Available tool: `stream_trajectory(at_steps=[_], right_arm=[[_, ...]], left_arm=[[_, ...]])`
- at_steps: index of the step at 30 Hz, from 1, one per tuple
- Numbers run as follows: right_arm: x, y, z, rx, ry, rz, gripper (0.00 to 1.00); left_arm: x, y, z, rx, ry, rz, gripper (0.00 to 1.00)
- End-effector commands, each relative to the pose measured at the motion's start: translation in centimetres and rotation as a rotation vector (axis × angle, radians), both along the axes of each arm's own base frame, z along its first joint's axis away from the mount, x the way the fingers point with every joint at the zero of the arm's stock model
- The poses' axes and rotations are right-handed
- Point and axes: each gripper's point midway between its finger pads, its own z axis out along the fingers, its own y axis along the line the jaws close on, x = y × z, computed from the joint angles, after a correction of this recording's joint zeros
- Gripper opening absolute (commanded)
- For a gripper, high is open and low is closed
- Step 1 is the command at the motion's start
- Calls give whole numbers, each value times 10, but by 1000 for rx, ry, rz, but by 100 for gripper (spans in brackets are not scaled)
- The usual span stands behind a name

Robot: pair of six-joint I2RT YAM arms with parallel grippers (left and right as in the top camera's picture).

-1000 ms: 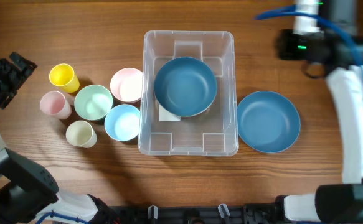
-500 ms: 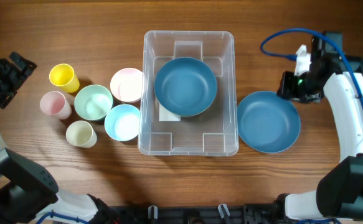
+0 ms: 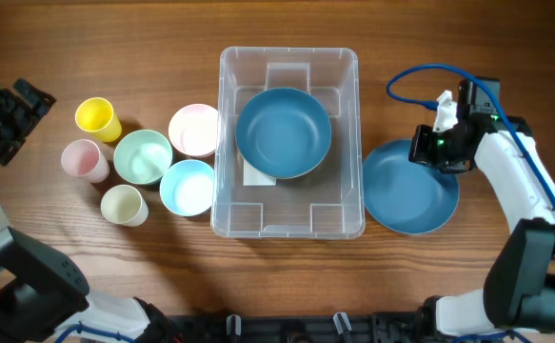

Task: Pack container
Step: 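Move the right gripper to the lower teal bowl and grasp its rim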

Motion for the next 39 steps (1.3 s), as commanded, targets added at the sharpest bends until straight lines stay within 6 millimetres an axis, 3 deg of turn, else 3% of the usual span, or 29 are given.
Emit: stream_trajectory(at_steps=[1, 9, 14, 22, 28, 32, 34, 39], right_arm=[[2, 5, -16, 31, 30, -23, 4], [8, 0, -51, 14, 80, -44, 4], [29, -19, -58, -83, 12, -73, 4], [104, -57, -22, -258, -326, -157, 4], [132, -80, 5, -327, -483, -225, 4], [138, -84, 18, -328, -515, -216, 8], [133, -87, 30, -352, -511, -188, 24], [104, -124, 65, -389, -487, -263, 45]], left_arm=[[-1, -3, -2, -8, 5, 0, 100], [-2, -4, -3, -13, 12, 1, 100], [-2, -4, -3, -12, 11, 1, 100], [-3, -4, -3, -14, 14, 1, 100], [-3, -5, -3, -17, 17, 0, 100], [-3, -5, -3, -17, 17, 1, 100], [-3, -3, -3, -7, 15, 4, 100], [-4, 6, -5, 37, 33, 25, 100]])
